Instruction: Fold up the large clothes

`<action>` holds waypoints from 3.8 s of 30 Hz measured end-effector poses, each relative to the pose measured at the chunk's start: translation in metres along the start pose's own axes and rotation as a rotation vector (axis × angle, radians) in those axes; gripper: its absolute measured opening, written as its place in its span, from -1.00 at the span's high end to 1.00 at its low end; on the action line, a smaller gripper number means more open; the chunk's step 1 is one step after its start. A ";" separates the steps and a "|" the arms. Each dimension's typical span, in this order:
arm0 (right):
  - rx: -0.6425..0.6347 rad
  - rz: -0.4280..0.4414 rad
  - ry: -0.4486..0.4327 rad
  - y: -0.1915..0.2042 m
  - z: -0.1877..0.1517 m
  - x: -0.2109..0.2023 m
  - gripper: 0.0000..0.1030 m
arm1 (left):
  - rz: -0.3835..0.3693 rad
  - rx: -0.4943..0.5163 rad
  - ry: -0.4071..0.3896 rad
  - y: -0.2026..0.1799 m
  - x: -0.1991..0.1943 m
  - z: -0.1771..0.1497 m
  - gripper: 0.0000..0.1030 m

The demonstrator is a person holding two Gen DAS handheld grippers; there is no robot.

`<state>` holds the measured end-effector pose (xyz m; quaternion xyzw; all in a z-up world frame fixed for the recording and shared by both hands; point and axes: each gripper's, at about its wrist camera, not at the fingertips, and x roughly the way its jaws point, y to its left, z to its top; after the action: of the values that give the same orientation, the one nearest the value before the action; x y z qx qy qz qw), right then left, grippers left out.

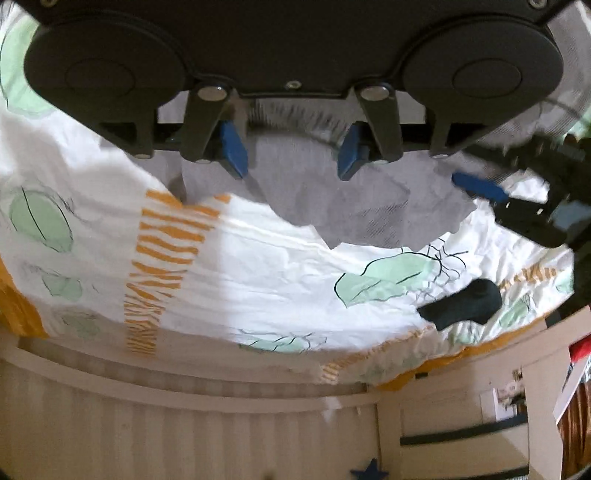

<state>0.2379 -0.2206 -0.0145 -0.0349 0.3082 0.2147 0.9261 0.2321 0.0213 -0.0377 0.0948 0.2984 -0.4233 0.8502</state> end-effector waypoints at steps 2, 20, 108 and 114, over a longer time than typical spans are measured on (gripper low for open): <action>-0.004 0.017 0.018 0.000 0.011 0.016 -0.26 | -0.025 0.006 -0.015 -0.003 0.004 0.000 0.24; 0.041 0.139 0.066 -0.015 0.068 0.067 0.75 | -0.116 -0.002 -0.031 0.000 0.041 0.010 -0.28; -0.137 -0.212 0.113 -0.027 -0.032 0.055 0.03 | -0.261 -0.653 -0.077 0.020 0.005 0.020 0.68; -0.039 -0.299 0.170 -0.057 -0.057 0.029 -0.02 | -0.105 -0.424 0.233 -0.014 0.035 -0.040 0.59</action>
<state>0.2512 -0.2727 -0.0816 -0.1163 0.3727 0.0765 0.9175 0.2202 0.0057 -0.0895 -0.0531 0.4812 -0.3813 0.7876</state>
